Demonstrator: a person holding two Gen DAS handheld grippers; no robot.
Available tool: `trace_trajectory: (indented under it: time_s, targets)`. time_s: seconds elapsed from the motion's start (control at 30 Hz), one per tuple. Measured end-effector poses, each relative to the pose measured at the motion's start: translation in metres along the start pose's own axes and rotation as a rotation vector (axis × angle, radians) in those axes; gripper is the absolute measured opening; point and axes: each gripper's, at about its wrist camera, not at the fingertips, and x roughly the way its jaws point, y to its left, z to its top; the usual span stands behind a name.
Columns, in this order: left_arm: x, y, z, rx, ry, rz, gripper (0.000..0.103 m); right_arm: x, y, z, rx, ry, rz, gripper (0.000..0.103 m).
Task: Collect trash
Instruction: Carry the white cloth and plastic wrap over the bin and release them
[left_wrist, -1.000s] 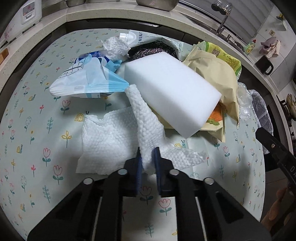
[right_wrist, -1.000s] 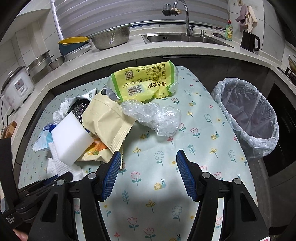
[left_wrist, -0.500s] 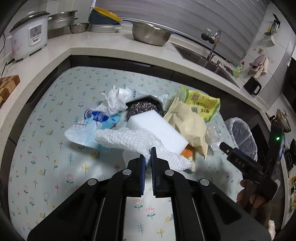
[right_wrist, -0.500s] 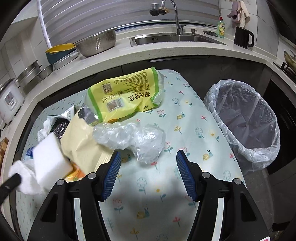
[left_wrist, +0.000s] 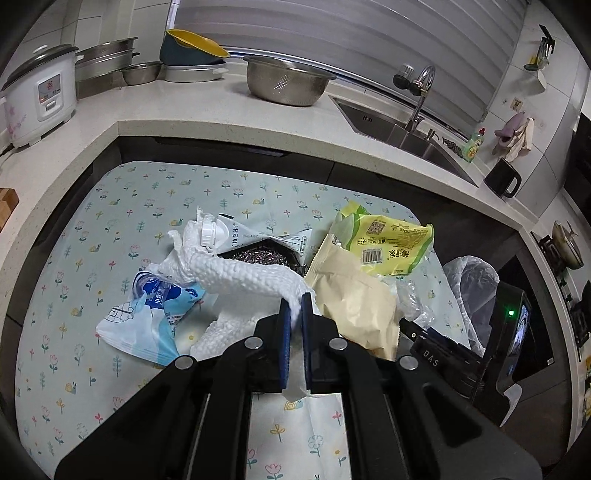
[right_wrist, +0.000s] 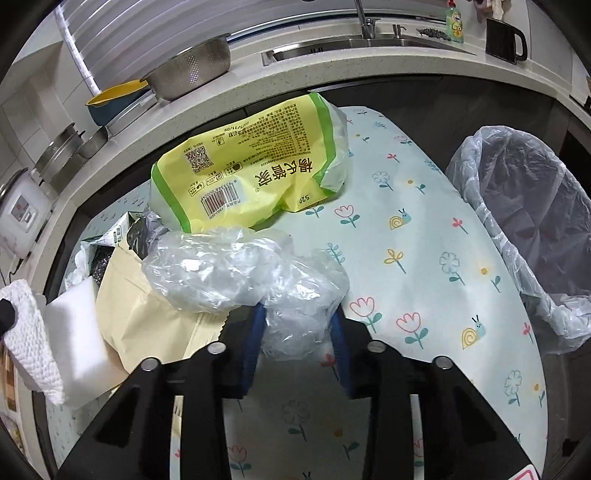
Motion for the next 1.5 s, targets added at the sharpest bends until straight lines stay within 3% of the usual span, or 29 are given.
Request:
trace_trajectory:
  time_s: [0.17,0.5,0.8,1.23,1.5]
  targets:
    - [-0.004,-0.007,0.003,0.010,-0.013,-0.004,0.005,-0.020,-0.001,0.000,-0.007,-0.045,0.008,0.016]
    - [-0.047,-0.037,0.007,0.039,-0.083,-0.062,0.005,-0.101,-0.019,0.006,0.008,-0.196,-0.018,0.015]
    - [-0.070,-0.084,0.006,0.087,-0.108,-0.132,0.005,-0.150,-0.047,-0.004,0.034,-0.265,-0.048,0.015]
    - [-0.057,-0.179,-0.002,0.203,-0.077,-0.252,0.005,-0.177,-0.114,-0.018,0.134,-0.291,-0.123,0.015]
    - [-0.026,-0.244,-0.007,0.300,-0.024,-0.338,0.005,-0.179,-0.162,-0.024,0.210,-0.297,-0.196,0.015]
